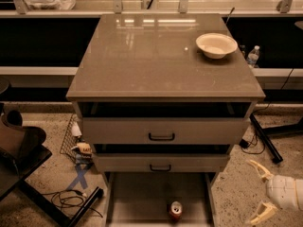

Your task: Pick coke can from bottom drawer and place on counter

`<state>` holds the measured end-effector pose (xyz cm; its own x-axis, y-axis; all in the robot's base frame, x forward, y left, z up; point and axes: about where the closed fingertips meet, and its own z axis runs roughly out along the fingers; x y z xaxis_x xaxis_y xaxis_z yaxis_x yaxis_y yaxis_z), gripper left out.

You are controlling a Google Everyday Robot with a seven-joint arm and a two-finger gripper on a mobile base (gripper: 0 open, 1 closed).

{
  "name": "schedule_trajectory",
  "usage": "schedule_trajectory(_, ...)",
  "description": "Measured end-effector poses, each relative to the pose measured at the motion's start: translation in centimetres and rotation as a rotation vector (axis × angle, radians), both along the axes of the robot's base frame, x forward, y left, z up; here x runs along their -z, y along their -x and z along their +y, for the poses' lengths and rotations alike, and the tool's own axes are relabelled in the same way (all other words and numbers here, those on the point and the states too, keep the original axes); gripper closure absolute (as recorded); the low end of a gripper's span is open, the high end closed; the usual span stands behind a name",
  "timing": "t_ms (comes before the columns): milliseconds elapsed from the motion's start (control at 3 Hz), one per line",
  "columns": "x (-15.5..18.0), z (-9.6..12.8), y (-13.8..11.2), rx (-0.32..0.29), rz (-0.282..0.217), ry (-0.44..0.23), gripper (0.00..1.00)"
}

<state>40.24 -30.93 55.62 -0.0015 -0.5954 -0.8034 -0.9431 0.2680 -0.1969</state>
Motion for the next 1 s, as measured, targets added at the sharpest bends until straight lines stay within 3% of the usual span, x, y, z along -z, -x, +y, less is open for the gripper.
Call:
schedule_trajectory(333,8.2,-1.1,2.1,0.031,0.022,-0.061,0.00)
schedule_trajectory(667,8.2,-1.0,2.1,0.030,0.022,-0.061,0.00)
schedule_trajectory(1000,10.9,0.5,1.1,0.009,0.048,-0.105,0.00)
